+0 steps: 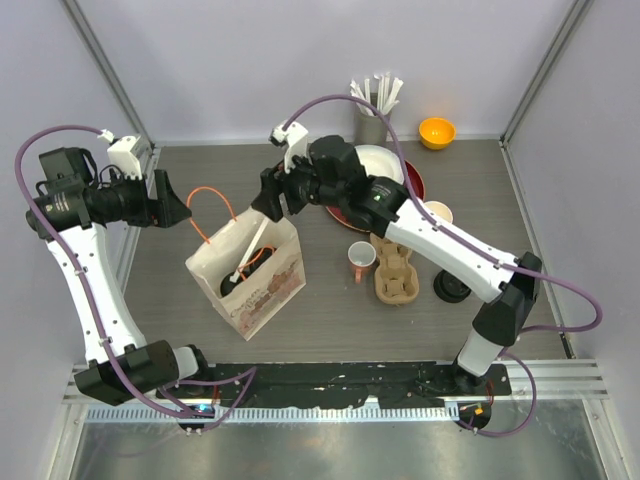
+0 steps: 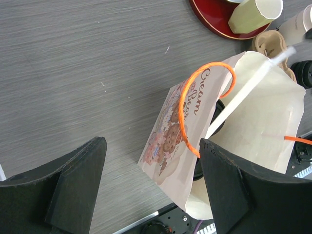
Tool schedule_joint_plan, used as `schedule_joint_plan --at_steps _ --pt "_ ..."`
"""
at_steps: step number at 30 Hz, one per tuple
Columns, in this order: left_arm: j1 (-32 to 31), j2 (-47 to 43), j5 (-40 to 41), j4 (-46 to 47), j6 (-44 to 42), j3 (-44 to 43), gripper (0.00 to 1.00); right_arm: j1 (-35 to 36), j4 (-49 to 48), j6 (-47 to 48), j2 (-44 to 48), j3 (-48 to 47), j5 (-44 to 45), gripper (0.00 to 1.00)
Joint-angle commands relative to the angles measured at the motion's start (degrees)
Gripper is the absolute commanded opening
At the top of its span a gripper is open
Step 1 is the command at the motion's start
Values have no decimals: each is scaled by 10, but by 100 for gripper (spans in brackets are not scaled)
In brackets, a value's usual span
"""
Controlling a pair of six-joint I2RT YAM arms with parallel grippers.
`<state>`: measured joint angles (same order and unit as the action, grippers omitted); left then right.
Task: Pack the takeout coffee
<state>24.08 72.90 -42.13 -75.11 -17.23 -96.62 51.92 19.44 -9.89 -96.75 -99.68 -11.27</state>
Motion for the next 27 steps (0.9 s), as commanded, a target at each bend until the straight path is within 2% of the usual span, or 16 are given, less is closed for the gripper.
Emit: schedule_joint_plan --at_steps 1,2,4,5,8,12,15,20,21,23,27 --pt "2 0 -16 4 -11 -2 82 -16 29 60 27 -98 110 75" --pt "2 0 -15 3 -11 -2 82 -38 33 59 24 -109 141 77" --pt "2 0 -14 2 -12 -2 82 -68 44 51 8 -146 143 82" --pt "3 0 -13 1 -13 -3 82 -109 48 42 1 -161 142 82" --pt "2 0 -10 1 -12 -5 82 -171 51 25 -42 -206 149 82" --pt "2 0 0 -1 -16 -9 82 -278 15 13 -99 -246 171 77" --pt "2 2 10 -2 -17 -13 82 -323 -36 -17 -145 -250 168 70" --pt "2 7 23 4 -13 -18 82 -425 -66 -106 -250 -315 121 56" --pt "2 10 26 5 -12 -19 82 -437 -83 -137 -285 -333 88 53" --pt "3 14 28 6 -10 -22 82 -462 -125 -172 -319 -345 35 53" --pt "2 24 36 8 -7 -23 82 -476 -179 -210 -378 -359 9 55"
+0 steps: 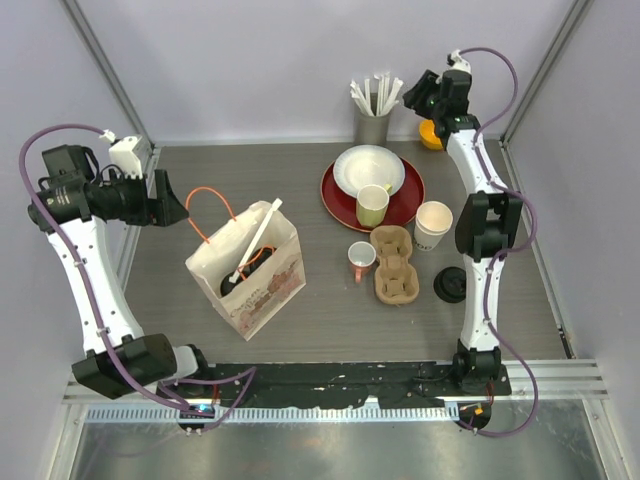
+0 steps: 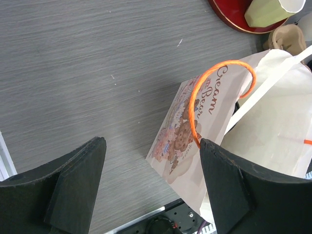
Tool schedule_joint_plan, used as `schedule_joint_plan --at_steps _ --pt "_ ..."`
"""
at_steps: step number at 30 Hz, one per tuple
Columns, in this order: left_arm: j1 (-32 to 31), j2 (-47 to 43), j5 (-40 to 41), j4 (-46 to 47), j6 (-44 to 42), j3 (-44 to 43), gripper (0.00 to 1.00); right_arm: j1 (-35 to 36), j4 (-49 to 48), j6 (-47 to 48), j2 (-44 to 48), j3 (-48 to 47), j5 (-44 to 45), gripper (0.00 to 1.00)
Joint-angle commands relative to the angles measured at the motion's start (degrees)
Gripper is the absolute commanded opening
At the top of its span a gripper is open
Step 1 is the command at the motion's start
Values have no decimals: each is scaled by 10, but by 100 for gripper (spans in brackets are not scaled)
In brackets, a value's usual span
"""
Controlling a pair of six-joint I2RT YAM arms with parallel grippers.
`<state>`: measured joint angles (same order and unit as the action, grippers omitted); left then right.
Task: Pack the takeout coffee
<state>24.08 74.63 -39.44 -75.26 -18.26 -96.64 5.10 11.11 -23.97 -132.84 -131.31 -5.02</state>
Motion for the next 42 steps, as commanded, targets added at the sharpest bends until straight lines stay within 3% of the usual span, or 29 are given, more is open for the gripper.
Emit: schedule_joint_plan --at_steps 1,18,23,31,34,35,36,42 --pt "2 10 11 11 4 -21 82 -7 -102 -69 -22 -44 -49 55" --pt "2 15 13 12 1 -19 82 21 -150 -64 -55 -7 -3 49" --pt "2 13 14 7 -5 -19 82 26 -126 -46 -63 -16 28 32" --pt "3 11 11 5 -8 -19 82 32 -80 -9 -74 -38 72 29" --pt "3 12 10 5 -9 -19 82 34 -74 8 -73 -38 75 16" --pt "3 12 9 5 -8 -19 82 34 -74 11 -68 -33 77 5" --pt "2 11 10 5 -9 -19 82 35 -74 13 -65 -30 80 1" --pt "2 11 9 5 -10 -17 82 35 -87 33 -27 -14 87 4"
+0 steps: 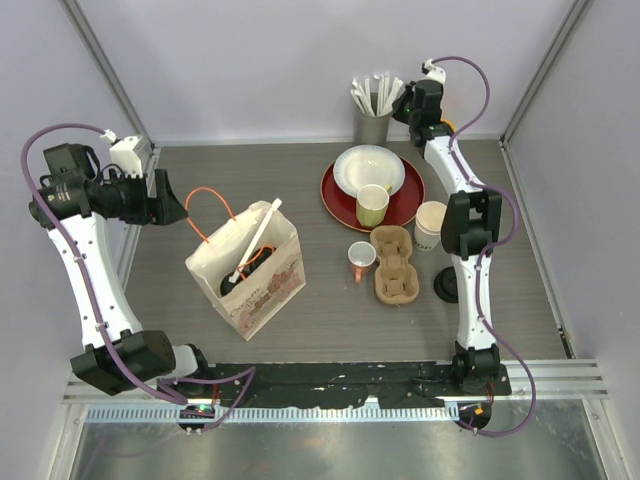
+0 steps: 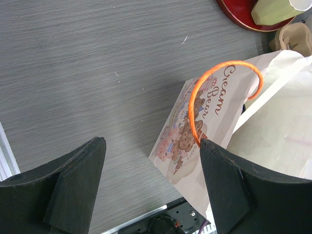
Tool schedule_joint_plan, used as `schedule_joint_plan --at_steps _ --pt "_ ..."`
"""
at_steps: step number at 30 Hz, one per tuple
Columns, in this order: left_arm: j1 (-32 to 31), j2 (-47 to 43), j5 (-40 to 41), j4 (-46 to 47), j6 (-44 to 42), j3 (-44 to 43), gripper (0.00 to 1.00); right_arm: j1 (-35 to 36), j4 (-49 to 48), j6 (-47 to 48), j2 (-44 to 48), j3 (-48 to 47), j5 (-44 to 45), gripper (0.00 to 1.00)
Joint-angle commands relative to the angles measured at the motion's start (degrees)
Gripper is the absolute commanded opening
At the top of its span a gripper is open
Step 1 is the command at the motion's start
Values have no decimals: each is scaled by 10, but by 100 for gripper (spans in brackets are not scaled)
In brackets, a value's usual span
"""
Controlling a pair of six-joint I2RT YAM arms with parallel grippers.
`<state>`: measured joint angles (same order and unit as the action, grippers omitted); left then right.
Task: Pack the takeout coffee
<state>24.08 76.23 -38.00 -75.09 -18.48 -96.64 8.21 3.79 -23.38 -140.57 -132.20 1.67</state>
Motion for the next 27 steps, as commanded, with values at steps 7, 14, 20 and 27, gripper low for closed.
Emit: schedule_joint_plan --at_steps 7,14,20,27 --pt "3 -6 -10 2 -8 -16 82 4 -6 30 74 -5 31 38" --pt "2 -10 -14 -2 -13 -20 82 4 1 11 69 12 23 14" --pt "2 -13 -13 -7 -18 -21 82 6 10 2 65 14 27 27" --pt "3 -13 -16 -5 -18 -19 82 8 28 2 36 -19 16 24"
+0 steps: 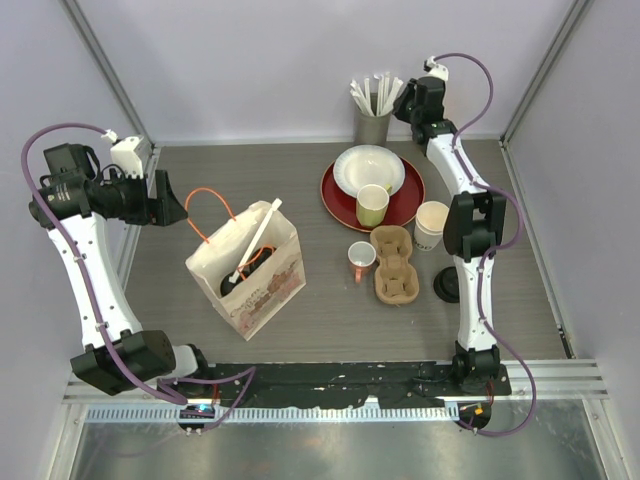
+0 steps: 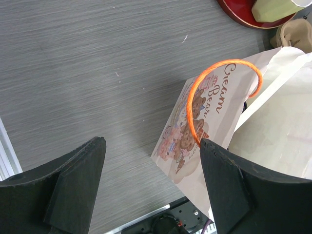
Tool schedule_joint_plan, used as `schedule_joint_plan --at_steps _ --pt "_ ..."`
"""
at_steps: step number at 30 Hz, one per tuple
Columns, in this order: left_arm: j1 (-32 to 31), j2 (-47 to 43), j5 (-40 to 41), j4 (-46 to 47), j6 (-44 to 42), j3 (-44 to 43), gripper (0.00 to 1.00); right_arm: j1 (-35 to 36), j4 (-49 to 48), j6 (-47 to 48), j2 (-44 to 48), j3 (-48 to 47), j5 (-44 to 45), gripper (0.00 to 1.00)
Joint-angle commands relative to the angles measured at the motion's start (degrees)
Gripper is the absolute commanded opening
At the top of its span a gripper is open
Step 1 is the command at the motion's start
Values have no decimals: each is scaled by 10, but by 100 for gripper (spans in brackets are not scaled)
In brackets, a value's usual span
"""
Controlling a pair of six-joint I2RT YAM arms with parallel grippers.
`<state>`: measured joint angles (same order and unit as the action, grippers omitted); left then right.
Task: Pack the takeout coffee
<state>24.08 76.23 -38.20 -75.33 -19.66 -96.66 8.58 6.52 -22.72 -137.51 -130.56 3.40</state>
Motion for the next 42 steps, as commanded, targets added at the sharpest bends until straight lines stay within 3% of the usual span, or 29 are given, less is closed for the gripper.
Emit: schedule_joint_plan --at_steps 1,30,40,42 --pt "2 -14 -14 -3 -6 -19 82 6 2 -4 2 -42 -3 24" --pt "2 -13 -21 -12 -16 -23 82 15 34 3 -47 -93 29 29" --pt "3 -13 -30 -25 -26 -33 82 14 40 18 -79 -138 36 18" --pt "2 -13 -31 -27 -28 -34 82 14 40 19 -78 -138 35 6"
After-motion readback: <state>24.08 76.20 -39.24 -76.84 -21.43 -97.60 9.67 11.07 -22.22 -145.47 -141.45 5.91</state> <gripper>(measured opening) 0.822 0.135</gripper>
